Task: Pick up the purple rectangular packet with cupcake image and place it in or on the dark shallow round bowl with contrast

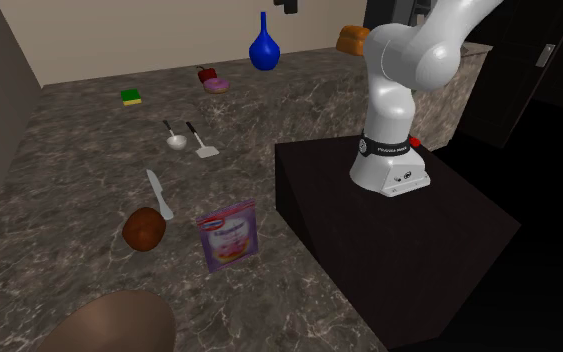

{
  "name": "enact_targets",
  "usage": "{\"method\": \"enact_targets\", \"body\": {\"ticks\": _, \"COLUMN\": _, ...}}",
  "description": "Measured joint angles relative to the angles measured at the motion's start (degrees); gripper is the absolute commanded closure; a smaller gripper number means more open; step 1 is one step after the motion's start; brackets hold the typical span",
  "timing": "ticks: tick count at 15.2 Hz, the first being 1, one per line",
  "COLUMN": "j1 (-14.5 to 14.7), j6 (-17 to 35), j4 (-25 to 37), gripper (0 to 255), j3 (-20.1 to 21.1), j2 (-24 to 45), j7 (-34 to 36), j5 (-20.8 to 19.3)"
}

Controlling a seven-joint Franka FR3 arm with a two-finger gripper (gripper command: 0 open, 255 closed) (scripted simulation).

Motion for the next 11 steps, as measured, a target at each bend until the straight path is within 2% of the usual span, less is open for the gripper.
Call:
{"method": "enact_targets", "body": {"ticks": 3, "j1": 0.48, "j6": 2.29, "j4": -1.39, "gripper": 0, "j3": 0.62, "j2": 0.8, "j7": 0.34, "j5": 0.6}}
{"method": "enact_targets", "body": {"ticks": 11, "j1": 3.46, "j6": 16.75, "j4": -6.03, "gripper": 0, "j3": 4.64, "j2": 9.47, "j7": 2.04, "j5": 3.81}}
